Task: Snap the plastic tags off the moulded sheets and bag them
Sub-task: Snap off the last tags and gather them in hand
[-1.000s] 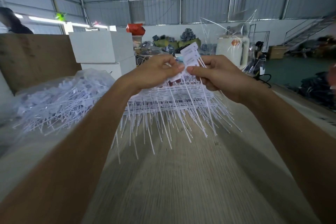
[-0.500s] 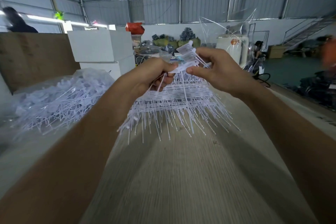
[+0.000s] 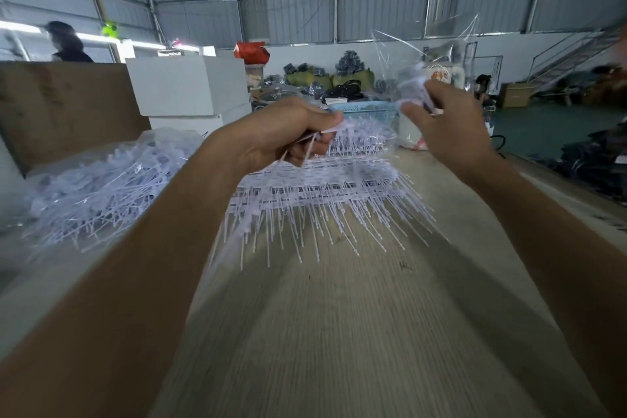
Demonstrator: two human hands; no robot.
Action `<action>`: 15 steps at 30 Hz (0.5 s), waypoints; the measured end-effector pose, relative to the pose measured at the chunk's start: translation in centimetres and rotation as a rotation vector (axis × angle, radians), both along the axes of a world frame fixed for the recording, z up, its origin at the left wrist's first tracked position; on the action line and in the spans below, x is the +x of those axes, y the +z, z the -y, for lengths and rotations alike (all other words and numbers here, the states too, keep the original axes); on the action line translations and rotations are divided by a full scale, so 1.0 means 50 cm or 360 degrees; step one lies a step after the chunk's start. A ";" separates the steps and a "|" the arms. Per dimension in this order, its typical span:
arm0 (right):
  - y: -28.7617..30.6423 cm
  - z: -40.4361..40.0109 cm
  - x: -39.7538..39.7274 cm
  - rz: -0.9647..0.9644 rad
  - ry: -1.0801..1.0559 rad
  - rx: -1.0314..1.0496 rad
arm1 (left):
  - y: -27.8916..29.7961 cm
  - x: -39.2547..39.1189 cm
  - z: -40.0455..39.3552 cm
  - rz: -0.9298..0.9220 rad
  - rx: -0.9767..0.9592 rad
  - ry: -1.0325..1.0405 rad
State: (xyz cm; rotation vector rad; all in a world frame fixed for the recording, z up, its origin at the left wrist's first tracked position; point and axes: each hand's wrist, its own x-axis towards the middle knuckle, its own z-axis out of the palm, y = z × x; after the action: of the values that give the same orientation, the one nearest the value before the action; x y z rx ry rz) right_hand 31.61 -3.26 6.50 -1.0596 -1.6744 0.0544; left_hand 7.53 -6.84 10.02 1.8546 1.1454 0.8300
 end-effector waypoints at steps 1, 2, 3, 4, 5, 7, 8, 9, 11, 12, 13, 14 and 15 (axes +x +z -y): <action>-0.005 -0.005 0.016 -0.0135 0.0048 -0.0051 | 0.002 0.001 0.000 0.0018 0.0064 0.0047; -0.011 -0.008 0.028 -0.0246 0.0099 -0.0097 | 0.003 0.002 -0.001 0.0023 0.0118 0.0083; -0.016 -0.013 0.034 -0.0324 0.0143 -0.0133 | 0.003 0.003 -0.002 0.0013 0.0152 0.0094; -0.021 -0.015 0.035 -0.0371 0.0171 -0.0164 | 0.000 0.003 -0.003 -0.0005 0.0166 0.0085; -0.026 -0.018 0.032 -0.0403 0.0184 -0.0195 | -0.004 0.002 -0.004 -0.0023 0.0167 0.0069; -0.028 -0.023 0.020 -0.0523 0.0188 -0.0263 | -0.012 0.000 -0.007 -0.0029 0.0157 0.0045; -0.026 -0.022 0.013 -0.0624 0.0196 -0.0303 | -0.015 -0.002 -0.009 -0.0027 0.0154 0.0044; -0.021 -0.022 0.007 -0.0730 0.0212 -0.0341 | -0.017 -0.003 -0.012 -0.0031 0.0154 0.0051; -0.012 -0.017 -0.003 -0.0894 0.0269 -0.0405 | -0.019 -0.006 -0.017 -0.0057 0.0151 0.0070; -0.009 -0.014 -0.007 -0.0965 0.0327 -0.0437 | -0.020 -0.007 -0.019 -0.0058 0.0139 0.0070; -0.007 -0.011 -0.010 -0.1027 0.0395 -0.0467 | -0.021 -0.008 -0.020 -0.0047 0.0123 0.0063; -0.007 -0.009 -0.012 -0.1049 0.0447 -0.0490 | -0.021 -0.009 -0.021 -0.0036 0.0114 0.0052; -0.009 -0.010 -0.012 -0.1020 0.0474 -0.0503 | -0.022 -0.010 -0.022 -0.0033 0.0117 0.0042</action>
State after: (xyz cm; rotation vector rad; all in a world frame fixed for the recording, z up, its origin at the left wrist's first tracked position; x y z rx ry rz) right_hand 30.99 -2.79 6.07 -0.8808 -1.2346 0.7919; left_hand 7.05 -5.76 8.92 1.9161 1.1687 0.8801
